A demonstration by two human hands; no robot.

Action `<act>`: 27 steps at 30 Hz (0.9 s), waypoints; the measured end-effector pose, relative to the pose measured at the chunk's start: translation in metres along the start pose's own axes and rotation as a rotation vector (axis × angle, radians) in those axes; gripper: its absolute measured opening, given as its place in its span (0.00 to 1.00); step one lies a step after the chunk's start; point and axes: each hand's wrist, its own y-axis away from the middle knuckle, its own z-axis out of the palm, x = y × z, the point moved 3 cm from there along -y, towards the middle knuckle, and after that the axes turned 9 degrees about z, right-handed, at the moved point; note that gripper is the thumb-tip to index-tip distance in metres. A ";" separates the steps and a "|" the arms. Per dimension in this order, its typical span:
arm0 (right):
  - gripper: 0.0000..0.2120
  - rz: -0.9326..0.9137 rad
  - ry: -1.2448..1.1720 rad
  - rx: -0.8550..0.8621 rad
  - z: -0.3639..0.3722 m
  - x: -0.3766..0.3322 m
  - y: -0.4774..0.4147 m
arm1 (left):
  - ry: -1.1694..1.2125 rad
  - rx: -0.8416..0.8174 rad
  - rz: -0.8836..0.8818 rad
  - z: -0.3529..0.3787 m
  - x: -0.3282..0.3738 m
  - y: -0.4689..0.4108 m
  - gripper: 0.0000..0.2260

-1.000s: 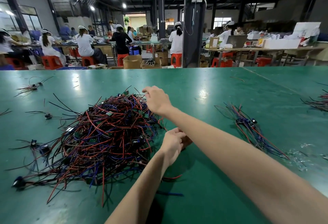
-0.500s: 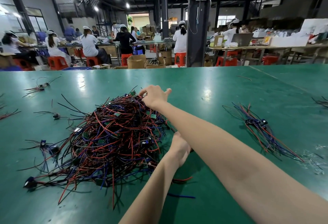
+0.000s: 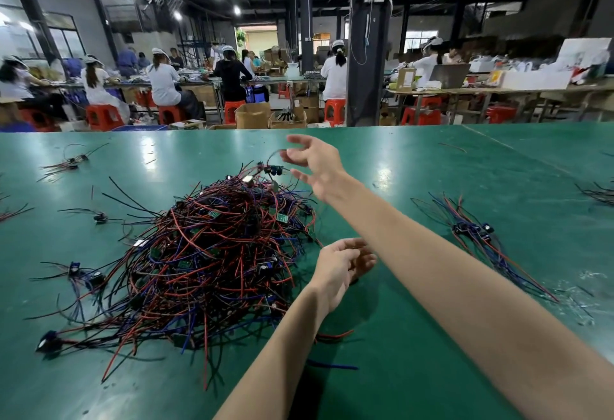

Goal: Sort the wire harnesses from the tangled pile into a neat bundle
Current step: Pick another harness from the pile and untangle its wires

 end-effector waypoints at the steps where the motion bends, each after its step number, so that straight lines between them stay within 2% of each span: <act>1: 0.13 0.039 0.041 -0.029 -0.008 0.005 0.004 | 0.000 0.002 0.003 0.000 -0.001 0.000 0.11; 5: 0.13 0.131 0.419 -0.104 -0.038 0.035 0.022 | -0.036 0.008 0.052 0.002 0.003 0.002 0.11; 6: 0.13 0.100 0.487 -0.128 -0.042 0.041 0.026 | -0.089 0.010 0.061 0.004 0.005 0.003 0.11; 8: 0.11 -0.002 0.568 -0.161 -0.051 0.050 0.030 | -0.344 -0.011 0.055 0.009 0.009 0.006 0.13; 9: 0.10 -0.065 0.608 -0.130 -0.057 0.052 0.031 | -0.515 -0.058 0.032 0.012 0.012 0.008 0.13; 11: 0.07 -0.180 0.646 0.018 -0.076 0.055 0.032 | -0.818 -0.289 -0.085 0.018 0.025 0.019 0.13; 13: 0.06 -0.237 0.572 0.188 -0.101 0.059 0.037 | -0.949 -0.506 -0.121 0.022 0.049 0.029 0.12; 14: 0.07 -0.240 0.542 0.260 -0.114 0.065 0.041 | -0.903 -0.505 -0.043 0.023 0.065 0.029 0.11; 16: 0.08 -0.209 0.509 0.338 -0.137 0.081 0.050 | -0.771 -0.279 0.251 0.017 0.103 0.022 0.09; 17: 0.09 -0.179 0.476 0.343 -0.146 0.090 0.054 | -0.828 -0.104 0.440 0.011 0.123 0.015 0.09; 19: 0.09 -0.108 0.388 0.336 -0.157 0.103 0.058 | -1.204 0.161 0.704 -0.003 0.156 -0.003 0.10; 20: 0.10 -0.078 0.337 0.342 -0.161 0.107 0.059 | -1.429 0.204 0.722 -0.011 0.163 -0.015 0.11; 21: 0.10 -0.056 0.282 0.355 -0.163 0.109 0.060 | -1.635 0.189 0.662 -0.020 0.166 -0.029 0.12; 23: 0.11 -0.033 0.209 0.382 -0.165 0.110 0.060 | -1.978 0.064 0.472 -0.040 0.160 -0.049 0.14; 25: 0.11 -0.024 0.218 0.384 -0.164 0.111 0.060 | -2.186 -0.041 0.371 -0.057 0.148 -0.059 0.16; 27: 0.11 -0.028 0.235 0.375 -0.163 0.112 0.060 | -2.240 -0.037 0.399 -0.071 0.143 -0.063 0.17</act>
